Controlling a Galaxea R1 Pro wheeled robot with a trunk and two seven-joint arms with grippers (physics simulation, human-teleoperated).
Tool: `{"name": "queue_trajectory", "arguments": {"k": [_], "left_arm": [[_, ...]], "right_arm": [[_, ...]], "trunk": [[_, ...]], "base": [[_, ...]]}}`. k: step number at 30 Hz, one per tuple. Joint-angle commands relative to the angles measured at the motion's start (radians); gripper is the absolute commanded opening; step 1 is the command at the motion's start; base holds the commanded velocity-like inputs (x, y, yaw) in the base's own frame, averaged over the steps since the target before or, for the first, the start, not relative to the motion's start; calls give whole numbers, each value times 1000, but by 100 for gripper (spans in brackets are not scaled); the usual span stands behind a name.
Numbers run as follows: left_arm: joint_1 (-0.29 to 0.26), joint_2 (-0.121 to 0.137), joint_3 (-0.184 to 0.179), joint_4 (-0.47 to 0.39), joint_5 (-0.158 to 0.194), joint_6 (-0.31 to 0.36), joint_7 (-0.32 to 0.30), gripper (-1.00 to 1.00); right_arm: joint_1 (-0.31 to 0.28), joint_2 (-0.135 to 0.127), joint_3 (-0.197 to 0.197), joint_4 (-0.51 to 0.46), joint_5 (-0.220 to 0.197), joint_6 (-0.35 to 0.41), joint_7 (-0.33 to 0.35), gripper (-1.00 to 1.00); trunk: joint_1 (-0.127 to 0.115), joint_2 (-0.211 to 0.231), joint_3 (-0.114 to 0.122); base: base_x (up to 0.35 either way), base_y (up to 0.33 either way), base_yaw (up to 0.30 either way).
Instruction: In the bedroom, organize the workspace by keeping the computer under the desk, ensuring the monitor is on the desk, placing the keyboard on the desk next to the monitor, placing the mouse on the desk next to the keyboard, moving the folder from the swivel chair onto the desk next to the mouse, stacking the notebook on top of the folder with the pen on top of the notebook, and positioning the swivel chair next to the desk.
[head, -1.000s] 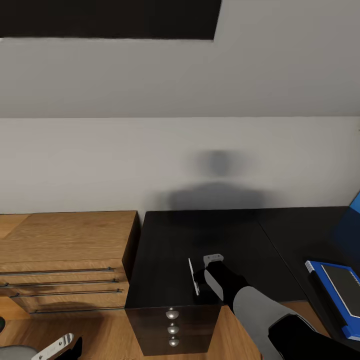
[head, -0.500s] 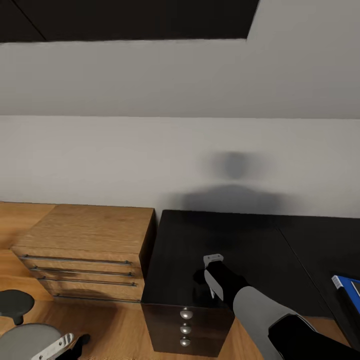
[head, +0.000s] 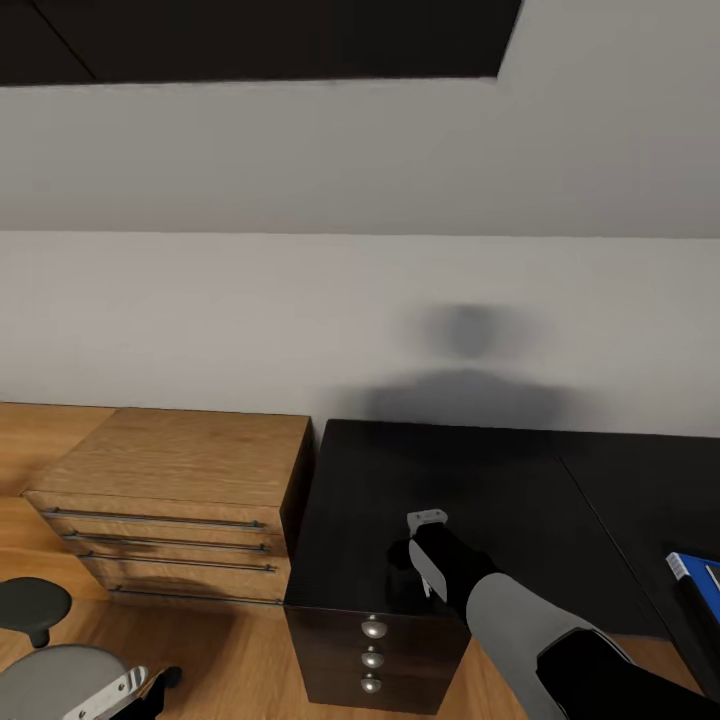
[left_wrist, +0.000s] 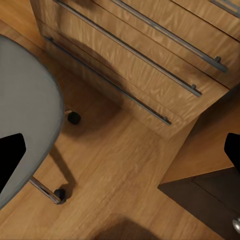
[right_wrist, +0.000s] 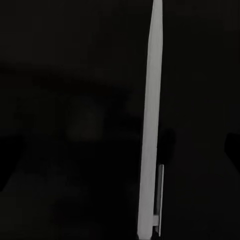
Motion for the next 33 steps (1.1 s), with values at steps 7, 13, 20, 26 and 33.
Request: {"name": "queue_trajectory", "arguments": {"k": [7,13,20,26,33], "left_arm": [[0,0,0,-1,8,4,5,100],[0,0,0,1,8,4,5,100],[0,0,0,1,8,4,5,100],[0,0,0,1,8,4,4,100],[0,0,0,1,8,4,4,100]], "right_arm": [[-1,0,4,1,-12,5,-8,100],[-1,0,-3,2,-14,7,-8,100],[-1,0,-9,3,-15,36,-7,100],[-1,0,-10,4,-15,48,-7,100],[-1,0,-12,4,-15,66,-7,100]], "trunk": [[0,-1,-1],[0,-1,-1],[0,-1,-1],[0,-1,-1],[0,-1,-1]], "base": [[0,0,0],[0,0,0],[0,0,0],[0,0,0],[0,0,0]]}}
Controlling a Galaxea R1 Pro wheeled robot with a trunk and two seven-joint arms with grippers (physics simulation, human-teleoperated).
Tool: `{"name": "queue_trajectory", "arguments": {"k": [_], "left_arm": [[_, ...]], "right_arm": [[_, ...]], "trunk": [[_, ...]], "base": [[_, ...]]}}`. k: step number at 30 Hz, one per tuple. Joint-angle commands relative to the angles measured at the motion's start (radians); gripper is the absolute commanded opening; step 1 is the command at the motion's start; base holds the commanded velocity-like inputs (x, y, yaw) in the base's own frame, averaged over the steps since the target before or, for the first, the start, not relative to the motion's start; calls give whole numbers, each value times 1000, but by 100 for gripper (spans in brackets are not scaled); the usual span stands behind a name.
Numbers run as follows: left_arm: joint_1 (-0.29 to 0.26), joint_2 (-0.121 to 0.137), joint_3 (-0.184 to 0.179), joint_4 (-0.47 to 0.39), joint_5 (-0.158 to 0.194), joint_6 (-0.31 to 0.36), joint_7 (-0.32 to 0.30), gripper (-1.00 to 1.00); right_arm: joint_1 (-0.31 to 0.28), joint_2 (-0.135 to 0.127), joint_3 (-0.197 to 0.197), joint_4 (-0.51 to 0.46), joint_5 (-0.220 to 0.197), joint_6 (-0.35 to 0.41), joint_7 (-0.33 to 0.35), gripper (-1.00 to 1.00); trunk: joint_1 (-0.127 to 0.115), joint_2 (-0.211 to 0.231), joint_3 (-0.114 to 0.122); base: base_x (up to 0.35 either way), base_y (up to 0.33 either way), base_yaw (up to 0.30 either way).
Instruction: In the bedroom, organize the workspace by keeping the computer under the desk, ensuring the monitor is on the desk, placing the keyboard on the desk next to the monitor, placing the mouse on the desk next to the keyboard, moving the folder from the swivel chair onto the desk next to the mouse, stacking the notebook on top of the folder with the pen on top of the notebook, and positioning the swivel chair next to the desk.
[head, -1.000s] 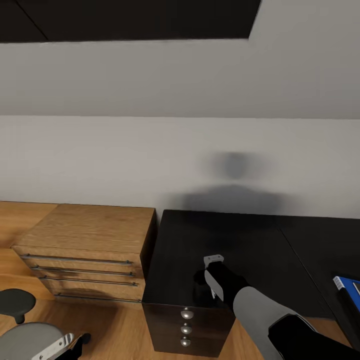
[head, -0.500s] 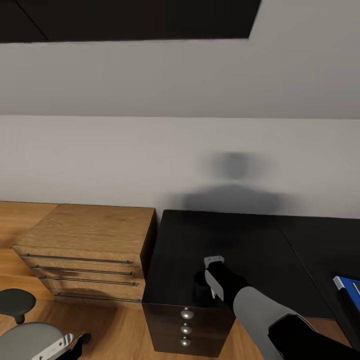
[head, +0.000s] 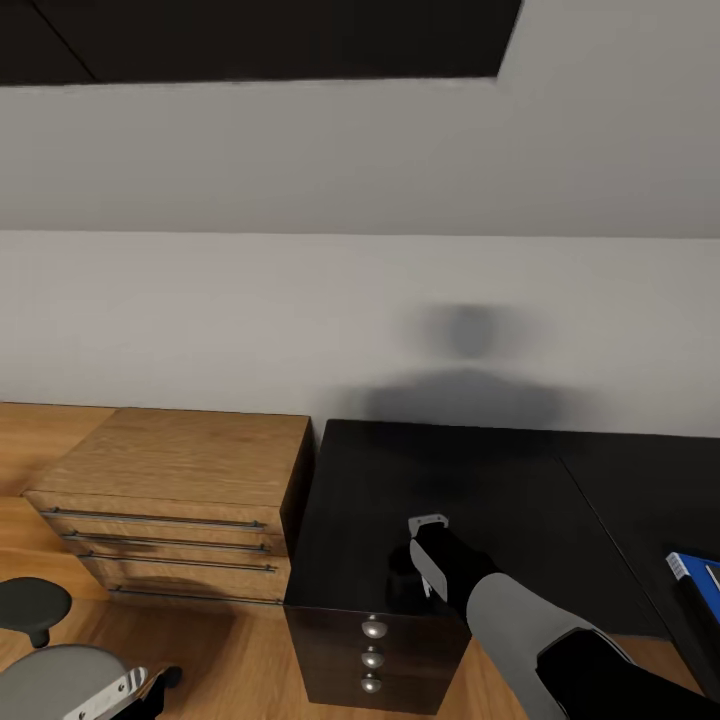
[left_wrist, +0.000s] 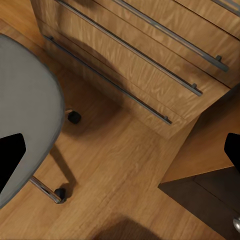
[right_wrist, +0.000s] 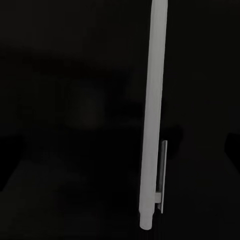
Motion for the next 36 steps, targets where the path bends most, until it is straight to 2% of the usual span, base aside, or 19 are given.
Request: {"name": "queue_trajectory", "arguments": {"k": [1,8,12,15,28,33,36], "left_arm": [[0,0,0,-2,8,4,5,100],[0,0,0,-2,8,4,5,100],[0,1,0,-2,8,4,5,100],[0,0,0,-2,8,4,5,100],[0,1,0,-2,10,4,5,100],[0,2,0,-2,10,3,6,100],[0,1,0,-2,10,3,6,100]], "right_arm": [[-1,0,7,-1,-11,6,-8,100],[-1,0,3,-2,-12,15,-6,100],[-1,0,-16,-2,-13,16,-5,100],[-1,0,-22,-2,-12,16,-5,100],[-1,0,-25,-1,-12,15,-6,100],[-1,0,-26,-2,-12,15,-6,100],[-1,0,-27,-2,-12,15,-6,100]], "trunk": [[0,-1,-1],[0,-1,-1],[0,-1,-1],[12,-22,-11],[16,-29,-14],[35,-64,-29],[35,-64,-29]], "base": [[0,0,0],[0,0,0],[0,0,0],[0,0,0],[0,0,0],[0,0,0],[0,0,0]]}}
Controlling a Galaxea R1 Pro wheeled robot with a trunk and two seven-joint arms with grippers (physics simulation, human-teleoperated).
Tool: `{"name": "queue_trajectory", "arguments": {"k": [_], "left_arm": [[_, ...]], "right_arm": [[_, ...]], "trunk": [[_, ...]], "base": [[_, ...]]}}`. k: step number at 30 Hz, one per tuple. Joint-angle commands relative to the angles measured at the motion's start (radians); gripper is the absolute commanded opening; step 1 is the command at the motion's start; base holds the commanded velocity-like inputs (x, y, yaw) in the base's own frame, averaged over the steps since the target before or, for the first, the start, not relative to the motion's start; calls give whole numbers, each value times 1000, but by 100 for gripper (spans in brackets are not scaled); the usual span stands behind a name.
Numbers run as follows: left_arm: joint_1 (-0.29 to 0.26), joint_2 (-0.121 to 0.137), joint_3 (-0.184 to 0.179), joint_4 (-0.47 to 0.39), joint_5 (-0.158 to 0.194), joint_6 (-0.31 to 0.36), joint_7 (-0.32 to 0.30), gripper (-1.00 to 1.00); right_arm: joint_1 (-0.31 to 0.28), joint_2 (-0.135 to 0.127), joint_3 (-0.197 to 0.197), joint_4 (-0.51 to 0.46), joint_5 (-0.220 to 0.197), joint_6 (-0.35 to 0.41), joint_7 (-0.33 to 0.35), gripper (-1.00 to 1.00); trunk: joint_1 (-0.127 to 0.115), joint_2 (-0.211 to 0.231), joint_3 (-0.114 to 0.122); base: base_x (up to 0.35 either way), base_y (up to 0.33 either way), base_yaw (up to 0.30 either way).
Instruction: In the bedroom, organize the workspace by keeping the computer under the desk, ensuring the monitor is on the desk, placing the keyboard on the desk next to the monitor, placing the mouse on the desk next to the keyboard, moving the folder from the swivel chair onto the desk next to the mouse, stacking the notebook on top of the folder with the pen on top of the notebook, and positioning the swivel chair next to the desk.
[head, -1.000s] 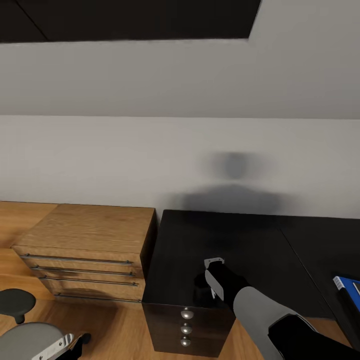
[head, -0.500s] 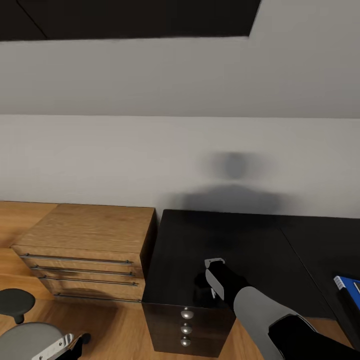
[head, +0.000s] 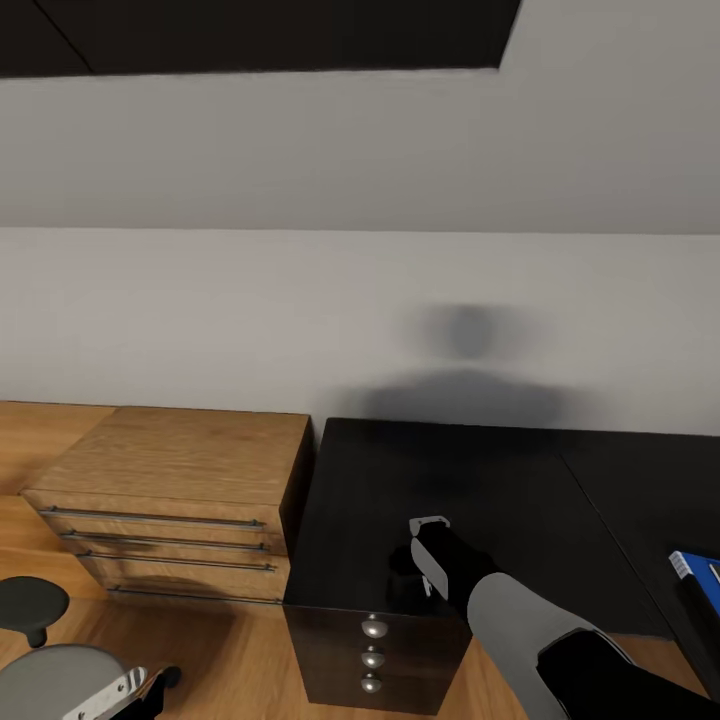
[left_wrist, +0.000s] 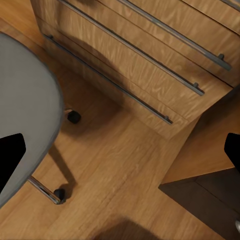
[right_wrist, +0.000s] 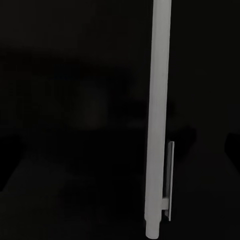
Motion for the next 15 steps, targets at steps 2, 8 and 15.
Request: {"name": "queue_trajectory", "arguments": {"k": [2,8,15], "left_arm": [[0,0,0,-2,8,4,5,100],[0,0,0,-2,9,4,5,100],[0,1,0,-2,9,4,5,100]], "right_arm": [[-1,0,7,-1,-11,4,-8,100],[-1,0,7,-1,-11,4,-8,100],[-1,0,7,-1,-11,4,-8,100]], "trunk": [[0,-1,-1],[19,-36,-17],[23,-43,-20]], "base": [[0,0,0],[0,0,0],[0,0,0]]}}
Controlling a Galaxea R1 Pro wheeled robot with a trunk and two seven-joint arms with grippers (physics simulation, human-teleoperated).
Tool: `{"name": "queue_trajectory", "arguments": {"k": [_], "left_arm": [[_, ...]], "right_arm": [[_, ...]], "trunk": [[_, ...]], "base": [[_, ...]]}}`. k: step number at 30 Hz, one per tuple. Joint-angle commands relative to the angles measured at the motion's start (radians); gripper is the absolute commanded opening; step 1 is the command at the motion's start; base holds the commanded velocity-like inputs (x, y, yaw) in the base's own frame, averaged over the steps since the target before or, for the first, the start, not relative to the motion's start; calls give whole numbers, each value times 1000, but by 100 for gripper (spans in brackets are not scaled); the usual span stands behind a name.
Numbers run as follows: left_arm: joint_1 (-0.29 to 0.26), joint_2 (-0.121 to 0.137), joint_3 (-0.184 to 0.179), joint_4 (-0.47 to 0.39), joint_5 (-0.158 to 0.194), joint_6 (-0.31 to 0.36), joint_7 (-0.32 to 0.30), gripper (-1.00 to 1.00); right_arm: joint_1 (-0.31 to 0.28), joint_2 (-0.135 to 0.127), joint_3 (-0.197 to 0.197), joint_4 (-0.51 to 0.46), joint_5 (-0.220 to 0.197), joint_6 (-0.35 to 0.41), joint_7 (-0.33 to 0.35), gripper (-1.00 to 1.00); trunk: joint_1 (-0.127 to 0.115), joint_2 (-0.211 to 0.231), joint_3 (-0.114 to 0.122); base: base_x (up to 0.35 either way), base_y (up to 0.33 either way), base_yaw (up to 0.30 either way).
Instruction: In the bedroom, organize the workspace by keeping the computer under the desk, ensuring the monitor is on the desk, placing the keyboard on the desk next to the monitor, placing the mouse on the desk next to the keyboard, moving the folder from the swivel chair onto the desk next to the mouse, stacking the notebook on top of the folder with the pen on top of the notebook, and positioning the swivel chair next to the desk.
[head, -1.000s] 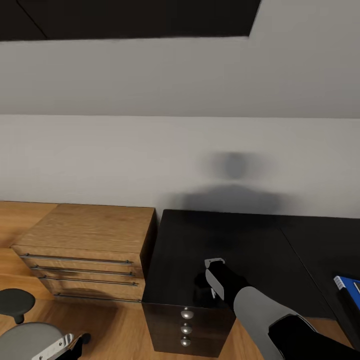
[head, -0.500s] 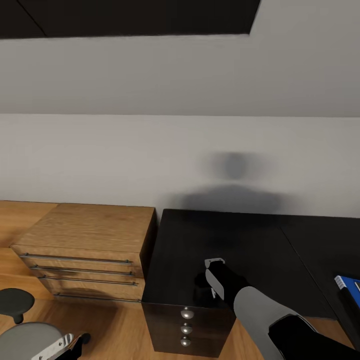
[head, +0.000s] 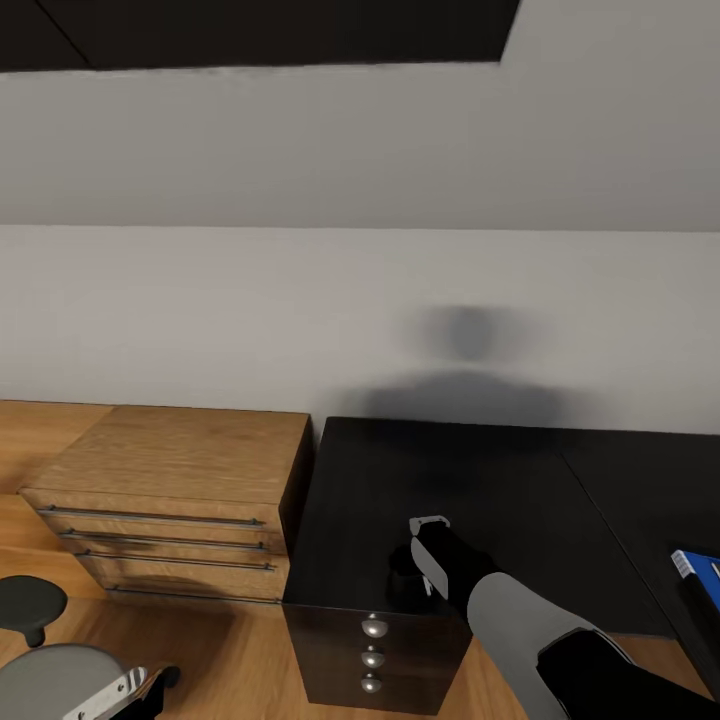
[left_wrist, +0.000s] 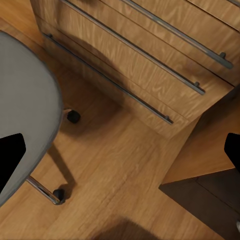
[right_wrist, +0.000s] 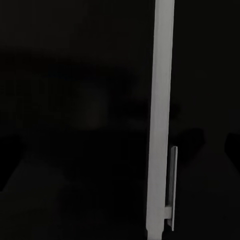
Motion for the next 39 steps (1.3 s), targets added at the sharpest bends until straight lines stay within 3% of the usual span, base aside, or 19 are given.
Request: {"name": "queue_trajectory", "arguments": {"k": [1,28,33,39], "left_arm": [[0,0,0,-2,8,4,5,100],[0,1,1,-2,9,4,5,100],[0,1,0,-2,9,4,5,100],[0,1,0,-2,9,4,5,100]], "right_arm": [[-1,0,7,-1,-11,4,-8,100],[-1,-27,7,-1,-12,4,-7,100],[-1,-27,7,-1,-12,4,-7,100],[-1,-27,7,-1,-12,4,-7,100]], "trunk": [[0,-1,-1],[0,-1,-1],[19,-36,-17],[19,-36,-17]], "base": [[0,0,0],[0,0,0],[0,0,0],[0,0,0]]}}
